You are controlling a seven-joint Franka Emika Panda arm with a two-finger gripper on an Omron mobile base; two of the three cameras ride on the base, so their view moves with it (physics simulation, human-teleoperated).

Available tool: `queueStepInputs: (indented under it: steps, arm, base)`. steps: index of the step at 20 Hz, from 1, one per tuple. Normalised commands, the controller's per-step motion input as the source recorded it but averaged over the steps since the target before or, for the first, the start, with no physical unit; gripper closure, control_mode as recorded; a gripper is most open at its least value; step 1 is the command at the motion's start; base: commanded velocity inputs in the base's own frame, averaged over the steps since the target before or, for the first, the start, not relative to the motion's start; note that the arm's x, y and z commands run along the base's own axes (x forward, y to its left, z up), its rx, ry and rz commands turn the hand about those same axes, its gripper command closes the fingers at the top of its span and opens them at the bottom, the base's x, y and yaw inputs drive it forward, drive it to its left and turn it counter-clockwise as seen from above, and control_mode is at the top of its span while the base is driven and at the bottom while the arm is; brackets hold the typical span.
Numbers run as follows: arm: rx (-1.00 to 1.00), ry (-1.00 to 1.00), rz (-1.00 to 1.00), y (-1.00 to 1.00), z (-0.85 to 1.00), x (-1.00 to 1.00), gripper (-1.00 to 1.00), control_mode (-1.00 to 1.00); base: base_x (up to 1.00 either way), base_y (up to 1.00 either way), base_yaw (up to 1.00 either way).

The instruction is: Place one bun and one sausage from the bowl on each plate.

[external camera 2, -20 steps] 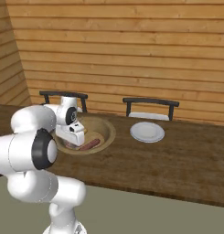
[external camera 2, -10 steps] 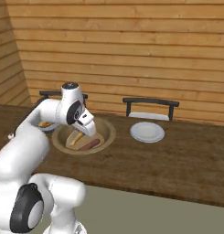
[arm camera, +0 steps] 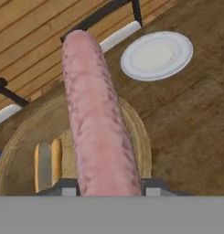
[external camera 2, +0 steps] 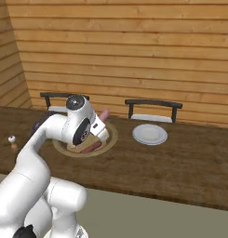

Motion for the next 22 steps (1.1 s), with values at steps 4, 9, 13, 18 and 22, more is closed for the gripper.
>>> queueStepInputs:
  steps: [4,9,13,18,22]
  arm:
    - [-0.04,0.00,-0.28,-1.00,0.25,0.57,1.00,-1.00]
    - [0.09,0.19,-0.18,-1.00,0.09,0.97,1.00,-1.00]
    - [0.27,0.21,0.04,-0.84,-0.27,0.53,1.00,-1.00]
    - [0.06,0.05,0.00,-0.26,-0.32,0.32,1.00,-1.00]
    - [-0.07,-0.02,0.00,-0.11,-0.57,0.44,1.00,-1.00]
  base:
    - [0.00,0.00,0.00]
    - [0.00,0.00,0.00]
    - [0.00,0.00,0.00]
    - [0.00,0.00,0.00]
    - [0.00,0.00,0.00]
